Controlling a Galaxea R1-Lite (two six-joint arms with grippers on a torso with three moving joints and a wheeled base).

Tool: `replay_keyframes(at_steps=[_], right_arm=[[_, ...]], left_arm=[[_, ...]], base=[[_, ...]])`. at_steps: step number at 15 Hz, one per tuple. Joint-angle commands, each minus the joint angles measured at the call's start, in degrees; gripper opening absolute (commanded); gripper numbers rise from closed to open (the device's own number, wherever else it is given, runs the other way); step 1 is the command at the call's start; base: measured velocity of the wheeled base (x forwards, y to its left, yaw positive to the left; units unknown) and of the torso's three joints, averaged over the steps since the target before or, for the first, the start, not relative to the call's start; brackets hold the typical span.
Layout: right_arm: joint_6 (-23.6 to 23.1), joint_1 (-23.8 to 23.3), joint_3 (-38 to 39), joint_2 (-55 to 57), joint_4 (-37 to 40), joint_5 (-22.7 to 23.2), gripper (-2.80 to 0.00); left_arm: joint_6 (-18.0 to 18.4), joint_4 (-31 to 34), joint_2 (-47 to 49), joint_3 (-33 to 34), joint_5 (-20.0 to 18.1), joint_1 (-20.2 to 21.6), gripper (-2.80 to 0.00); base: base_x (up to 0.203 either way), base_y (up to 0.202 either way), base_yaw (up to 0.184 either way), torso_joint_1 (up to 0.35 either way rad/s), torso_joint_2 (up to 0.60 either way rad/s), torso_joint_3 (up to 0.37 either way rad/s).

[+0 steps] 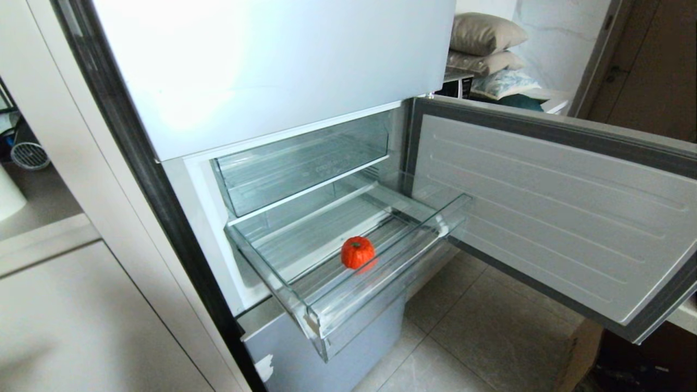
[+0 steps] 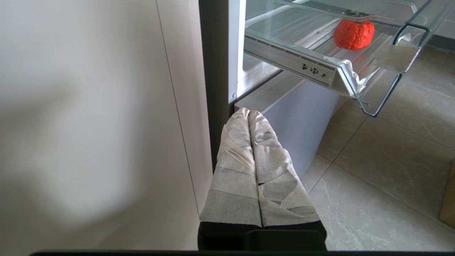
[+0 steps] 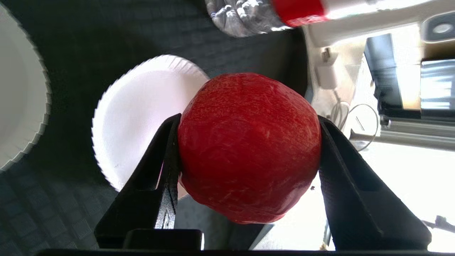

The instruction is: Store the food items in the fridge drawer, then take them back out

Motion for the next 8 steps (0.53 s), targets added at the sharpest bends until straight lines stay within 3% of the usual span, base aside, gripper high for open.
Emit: replay_keyframes(at_steps=[1, 8], right_arm=[[-0.42, 0.69, -0.08, 0.83, 0.13, -0.43, -2.80], [-1.30, 1.57, -0.43, 1.72, 1.27, -2.98, -2.80]], left_arm=[[0.00, 0.01, -0.02, 0.00, 0.01, 0.00, -2.80], [0.00, 0.01, -0.02, 0.00, 0.01, 0.00, -2.80]], base=[[0.000, 0.000, 0.000, 0.000, 0.00, 0.000], [0.000, 0.000, 0.000, 0.000, 0.00, 0.000]])
